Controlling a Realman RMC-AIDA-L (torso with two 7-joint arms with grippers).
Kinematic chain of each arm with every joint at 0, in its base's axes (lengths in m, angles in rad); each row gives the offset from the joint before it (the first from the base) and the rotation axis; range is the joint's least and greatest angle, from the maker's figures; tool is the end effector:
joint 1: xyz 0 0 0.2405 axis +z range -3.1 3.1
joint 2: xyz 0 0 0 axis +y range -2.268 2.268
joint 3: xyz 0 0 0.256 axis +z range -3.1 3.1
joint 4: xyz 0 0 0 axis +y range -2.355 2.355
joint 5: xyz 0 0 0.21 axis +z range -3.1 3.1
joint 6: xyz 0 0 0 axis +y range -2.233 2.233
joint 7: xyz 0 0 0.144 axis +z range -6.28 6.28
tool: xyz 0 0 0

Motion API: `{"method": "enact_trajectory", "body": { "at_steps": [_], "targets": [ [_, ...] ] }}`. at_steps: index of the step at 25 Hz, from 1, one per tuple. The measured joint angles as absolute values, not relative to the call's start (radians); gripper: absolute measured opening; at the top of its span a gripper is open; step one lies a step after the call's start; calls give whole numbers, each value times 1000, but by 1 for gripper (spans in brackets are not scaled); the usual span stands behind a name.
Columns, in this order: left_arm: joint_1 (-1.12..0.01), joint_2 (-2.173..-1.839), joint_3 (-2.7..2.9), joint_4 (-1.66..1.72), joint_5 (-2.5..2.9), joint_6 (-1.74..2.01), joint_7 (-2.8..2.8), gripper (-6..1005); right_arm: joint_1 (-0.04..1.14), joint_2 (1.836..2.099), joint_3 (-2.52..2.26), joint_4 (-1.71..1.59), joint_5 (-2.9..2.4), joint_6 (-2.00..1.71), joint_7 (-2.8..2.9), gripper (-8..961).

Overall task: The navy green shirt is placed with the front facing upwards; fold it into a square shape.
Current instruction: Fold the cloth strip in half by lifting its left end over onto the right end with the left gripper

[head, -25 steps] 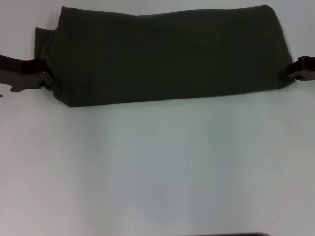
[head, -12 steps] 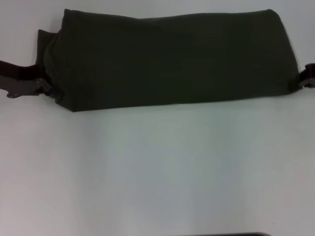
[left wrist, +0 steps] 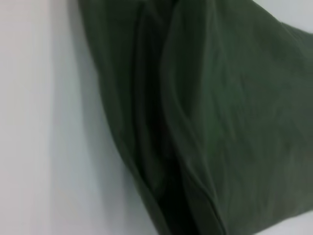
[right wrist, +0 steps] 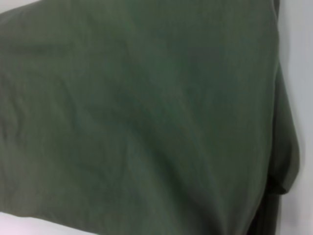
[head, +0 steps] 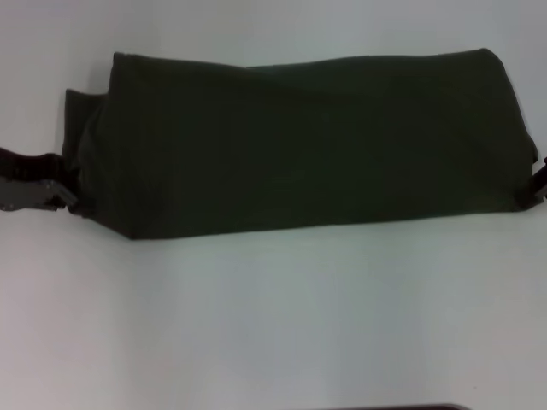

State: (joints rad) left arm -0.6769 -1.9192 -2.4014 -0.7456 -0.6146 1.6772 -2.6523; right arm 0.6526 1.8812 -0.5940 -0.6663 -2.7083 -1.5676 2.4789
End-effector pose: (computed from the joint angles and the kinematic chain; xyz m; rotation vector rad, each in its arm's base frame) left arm -0.2871 0.3488 0.0569 -2.1938 -2.0486 0.0724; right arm 0.3375 0.3403 0.0765 -2.1143 1.9301 -0.1462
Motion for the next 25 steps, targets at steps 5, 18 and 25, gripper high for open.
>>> {"method": "enact_trajectory", "body": {
  "at_steps": [5, 18, 25],
  "targets": [
    [-655, -1934, -2400, -792, -580, 1753, -2651, 79, 648, 1892, -602, -672, -2737, -1617, 2476, 13],
    [-596, -1944, -2401, -833, -523, 1846, -2648, 89, 605, 1915, -621, -673, -2749, -1705, 2457, 12],
    [-594, -1952, -2400, -843, -512, 1862, -2647, 95, 601, 1912, -622, -673, -2749, -1712, 2453, 12]
  ]
}}
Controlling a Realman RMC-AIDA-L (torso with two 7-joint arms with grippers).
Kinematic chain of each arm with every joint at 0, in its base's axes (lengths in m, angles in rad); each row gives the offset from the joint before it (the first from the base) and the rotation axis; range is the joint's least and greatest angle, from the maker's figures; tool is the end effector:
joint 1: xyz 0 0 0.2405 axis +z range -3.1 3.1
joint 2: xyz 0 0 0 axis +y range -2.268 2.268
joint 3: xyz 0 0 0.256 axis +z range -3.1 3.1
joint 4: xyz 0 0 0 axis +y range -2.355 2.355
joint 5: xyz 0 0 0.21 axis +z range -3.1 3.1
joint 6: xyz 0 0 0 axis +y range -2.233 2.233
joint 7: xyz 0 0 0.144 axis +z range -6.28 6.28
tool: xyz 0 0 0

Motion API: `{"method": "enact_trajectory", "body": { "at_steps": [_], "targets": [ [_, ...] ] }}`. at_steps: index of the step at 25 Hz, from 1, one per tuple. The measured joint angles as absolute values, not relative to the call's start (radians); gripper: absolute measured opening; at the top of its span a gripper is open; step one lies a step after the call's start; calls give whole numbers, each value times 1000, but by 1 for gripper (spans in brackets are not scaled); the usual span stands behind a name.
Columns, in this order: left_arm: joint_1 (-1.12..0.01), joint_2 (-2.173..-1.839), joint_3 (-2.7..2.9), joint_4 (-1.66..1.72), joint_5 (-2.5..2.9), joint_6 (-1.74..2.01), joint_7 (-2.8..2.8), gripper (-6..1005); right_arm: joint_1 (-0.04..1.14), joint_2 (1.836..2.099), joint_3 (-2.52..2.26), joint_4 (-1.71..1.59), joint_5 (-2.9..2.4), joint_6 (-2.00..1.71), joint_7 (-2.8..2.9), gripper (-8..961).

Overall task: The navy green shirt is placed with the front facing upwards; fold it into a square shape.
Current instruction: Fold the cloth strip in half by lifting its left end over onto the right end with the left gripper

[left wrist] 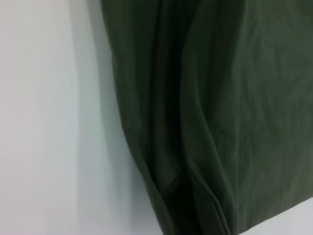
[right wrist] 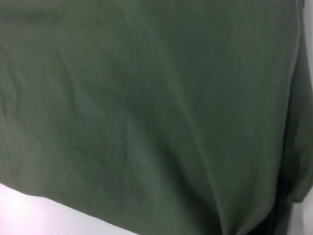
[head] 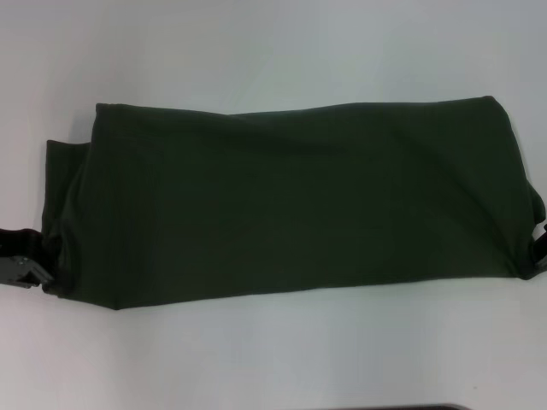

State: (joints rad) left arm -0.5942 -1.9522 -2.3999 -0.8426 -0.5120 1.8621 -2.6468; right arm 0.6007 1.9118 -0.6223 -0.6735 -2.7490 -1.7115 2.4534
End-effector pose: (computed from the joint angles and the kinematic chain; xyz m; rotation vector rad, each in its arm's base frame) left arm -0.3033 0.3025 0.0590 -2.2018 -2.1708 0.2885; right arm 0.3428 0.2995 0.0596 -2.2035 2.0690 -0.2857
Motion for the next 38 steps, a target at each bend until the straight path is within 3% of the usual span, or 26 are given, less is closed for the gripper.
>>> {"method": "enact_trajectory", "body": {
  "at_steps": [17, 23, 28, 34, 38],
  "targets": [
    [-592, -1945, -2427, -840, -519, 1887, -2642, 108, 593, 1911, -604, -703, -2736, -1745, 2463, 13],
    [-577, -1935, -2478, -869, -513, 1896, -2642, 147, 590, 1898, -552, -721, -2725, -1778, 2455, 92],
    [-569, -1919, -2489, -872, -499, 1890, -2652, 311, 582, 1886, -545, -727, -2727, -1786, 2457, 327],
    [-553, -1906, -2545, -940, -442, 1873, -2673, 444, 560, 1851, -528, -768, -2727, -1789, 2475, 540],
    [-559, -1902, -2665, -987, -545, 1913, -2645, 533, 556, 1841, -459, -868, -2686, -1852, 2476, 634]
  ]
}}
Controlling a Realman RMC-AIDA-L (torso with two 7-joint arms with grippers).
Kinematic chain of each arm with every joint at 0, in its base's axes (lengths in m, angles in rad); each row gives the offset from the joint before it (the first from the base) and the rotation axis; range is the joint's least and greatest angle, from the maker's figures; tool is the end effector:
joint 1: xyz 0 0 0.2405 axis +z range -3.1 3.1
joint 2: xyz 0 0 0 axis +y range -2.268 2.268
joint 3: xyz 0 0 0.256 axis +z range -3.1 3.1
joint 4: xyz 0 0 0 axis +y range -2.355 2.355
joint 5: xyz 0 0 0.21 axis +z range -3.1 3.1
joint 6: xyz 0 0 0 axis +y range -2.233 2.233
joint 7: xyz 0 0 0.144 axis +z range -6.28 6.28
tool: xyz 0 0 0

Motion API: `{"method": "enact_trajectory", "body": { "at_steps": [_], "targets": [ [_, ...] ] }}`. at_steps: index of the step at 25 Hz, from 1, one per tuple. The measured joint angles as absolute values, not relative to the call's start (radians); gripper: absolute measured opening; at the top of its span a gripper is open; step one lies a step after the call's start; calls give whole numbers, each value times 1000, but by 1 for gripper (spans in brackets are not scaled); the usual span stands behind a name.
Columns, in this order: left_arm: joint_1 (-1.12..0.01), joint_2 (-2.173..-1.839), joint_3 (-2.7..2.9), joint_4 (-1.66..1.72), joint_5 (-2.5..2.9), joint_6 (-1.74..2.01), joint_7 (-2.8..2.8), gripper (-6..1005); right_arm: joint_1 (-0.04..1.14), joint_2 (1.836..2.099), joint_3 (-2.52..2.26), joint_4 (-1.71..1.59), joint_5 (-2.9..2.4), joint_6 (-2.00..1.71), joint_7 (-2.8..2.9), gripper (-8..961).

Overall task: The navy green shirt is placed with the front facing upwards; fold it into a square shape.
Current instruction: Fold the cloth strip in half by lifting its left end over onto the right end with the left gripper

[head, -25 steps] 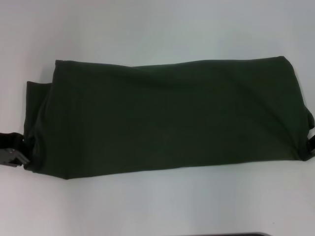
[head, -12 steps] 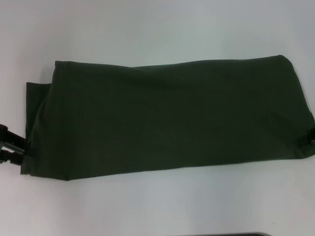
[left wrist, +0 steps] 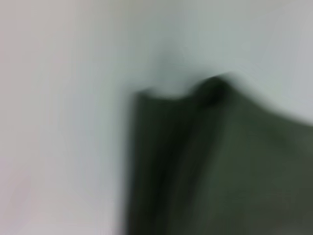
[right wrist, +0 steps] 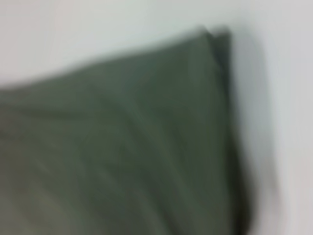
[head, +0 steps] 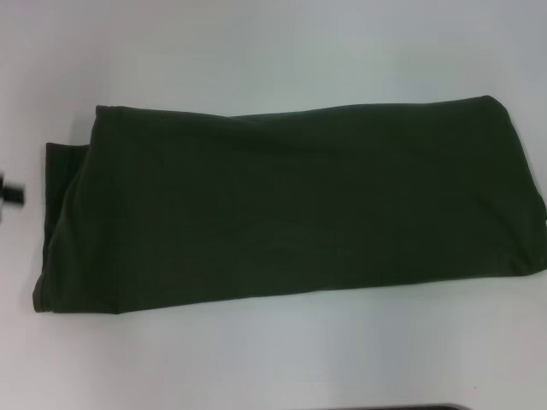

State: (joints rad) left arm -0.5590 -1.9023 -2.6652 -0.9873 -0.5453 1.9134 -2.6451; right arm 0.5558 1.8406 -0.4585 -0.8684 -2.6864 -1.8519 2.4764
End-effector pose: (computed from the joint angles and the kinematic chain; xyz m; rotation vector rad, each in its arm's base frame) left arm -0.3123 0.3075 0.1259 -2.0343 -2.1275 -0.0951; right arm 0.3408 0.3017 0.1346 -2.0832 2.0296 -0.0261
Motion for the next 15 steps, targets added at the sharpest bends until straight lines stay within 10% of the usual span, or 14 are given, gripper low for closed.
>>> {"method": "enact_trajectory", "body": {
  "at_steps": [10, 15],
  "targets": [
    [-614, -1925, -2689, -869, -875, 1911, -2496, 552, 569, 1899, -434, -860, -2225, -1869, 2293, 783],
    [-614, -1955, -2673, -849, -965, 1854, -2385, 551, 597, 1867, -488, -733, -2249, -1790, 2258, 794]
  ]
}}
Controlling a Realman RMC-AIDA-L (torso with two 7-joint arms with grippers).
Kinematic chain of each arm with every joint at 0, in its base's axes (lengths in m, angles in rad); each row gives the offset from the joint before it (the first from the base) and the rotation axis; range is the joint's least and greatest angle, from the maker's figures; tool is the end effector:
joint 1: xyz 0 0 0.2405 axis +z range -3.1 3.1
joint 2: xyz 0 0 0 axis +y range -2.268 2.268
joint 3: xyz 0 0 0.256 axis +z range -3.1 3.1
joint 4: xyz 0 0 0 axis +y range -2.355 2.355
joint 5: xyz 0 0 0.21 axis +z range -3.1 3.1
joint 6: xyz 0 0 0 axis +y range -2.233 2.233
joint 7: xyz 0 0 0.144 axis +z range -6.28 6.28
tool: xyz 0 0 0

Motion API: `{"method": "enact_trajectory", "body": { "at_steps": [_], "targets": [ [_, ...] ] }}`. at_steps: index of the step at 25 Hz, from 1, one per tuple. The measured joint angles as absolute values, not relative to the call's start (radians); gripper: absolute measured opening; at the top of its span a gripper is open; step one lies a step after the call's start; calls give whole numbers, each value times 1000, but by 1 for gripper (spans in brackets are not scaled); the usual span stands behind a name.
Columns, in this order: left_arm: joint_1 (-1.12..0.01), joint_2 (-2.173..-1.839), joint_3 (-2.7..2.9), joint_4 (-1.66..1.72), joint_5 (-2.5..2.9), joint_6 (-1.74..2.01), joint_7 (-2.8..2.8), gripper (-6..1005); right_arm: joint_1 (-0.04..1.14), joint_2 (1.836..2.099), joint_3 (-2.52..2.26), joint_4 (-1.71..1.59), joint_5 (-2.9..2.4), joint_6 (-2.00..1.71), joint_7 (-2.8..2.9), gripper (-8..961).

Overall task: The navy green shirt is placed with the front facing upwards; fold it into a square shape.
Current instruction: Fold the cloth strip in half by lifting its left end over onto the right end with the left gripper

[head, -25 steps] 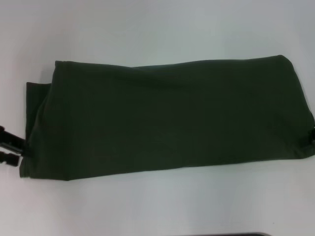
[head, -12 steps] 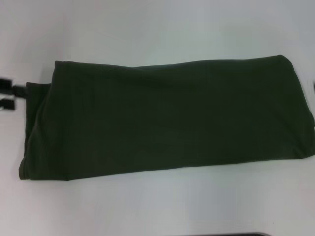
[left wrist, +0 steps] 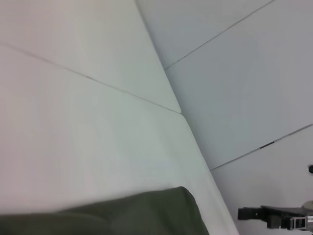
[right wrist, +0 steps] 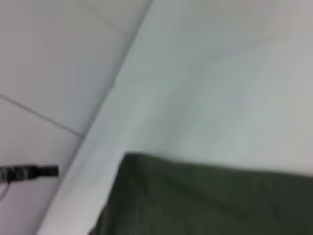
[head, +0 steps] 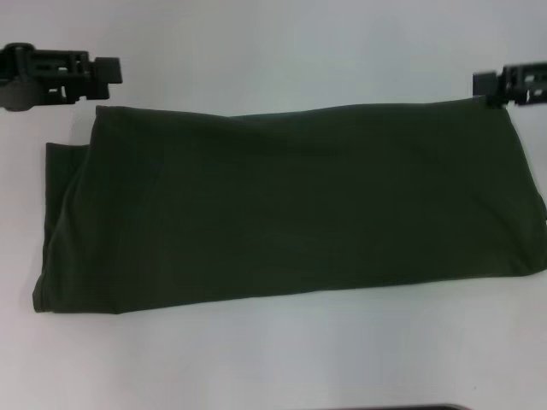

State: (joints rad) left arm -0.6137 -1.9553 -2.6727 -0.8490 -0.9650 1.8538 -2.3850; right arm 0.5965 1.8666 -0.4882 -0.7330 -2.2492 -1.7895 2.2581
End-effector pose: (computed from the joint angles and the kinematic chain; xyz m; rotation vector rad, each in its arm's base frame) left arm -0.2507 0.3423 0.0950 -2.4587 -1.7399 -0.7326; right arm 0.2850 0.3410 0.1065 -2.4391 1.6814 0.5716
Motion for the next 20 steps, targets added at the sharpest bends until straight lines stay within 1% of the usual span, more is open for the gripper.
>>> {"method": "enact_trajectory", "body": {
  "at_steps": [1, 4, 8, 12, 14, 17, 20],
  "targets": [
    [-614, -1958, -2665, -851, -966, 1847, -2377, 551, 602, 1856, -502, -707, -2257, -1784, 2253, 788],
    [-614, -1962, -2646, -852, -956, 1823, -2375, 551, 601, 1851, -520, -689, -2262, -1783, 2247, 770],
    [-608, -1954, -2622, -829, -920, 1793, -2447, 551, 593, 1861, -547, -688, -2309, -1803, 2269, 746],
    [-591, -1949, -2619, -825, -901, 1774, -2508, 551, 592, 1883, -560, -672, -2412, -1821, 2291, 723],
    [-587, -1949, -2618, -824, -900, 1771, -2518, 551, 589, 1890, -560, -656, -2454, -1822, 2299, 711],
    [-584, -1948, -2617, -824, -900, 1769, -2525, 552, 579, 1892, -561, -644, -2487, -1824, 2316, 699],
    [-583, -1946, -2615, -824, -900, 1762, -2531, 552, 564, 1883, -562, -644, -2495, -1841, 2326, 701]
  ]
}}
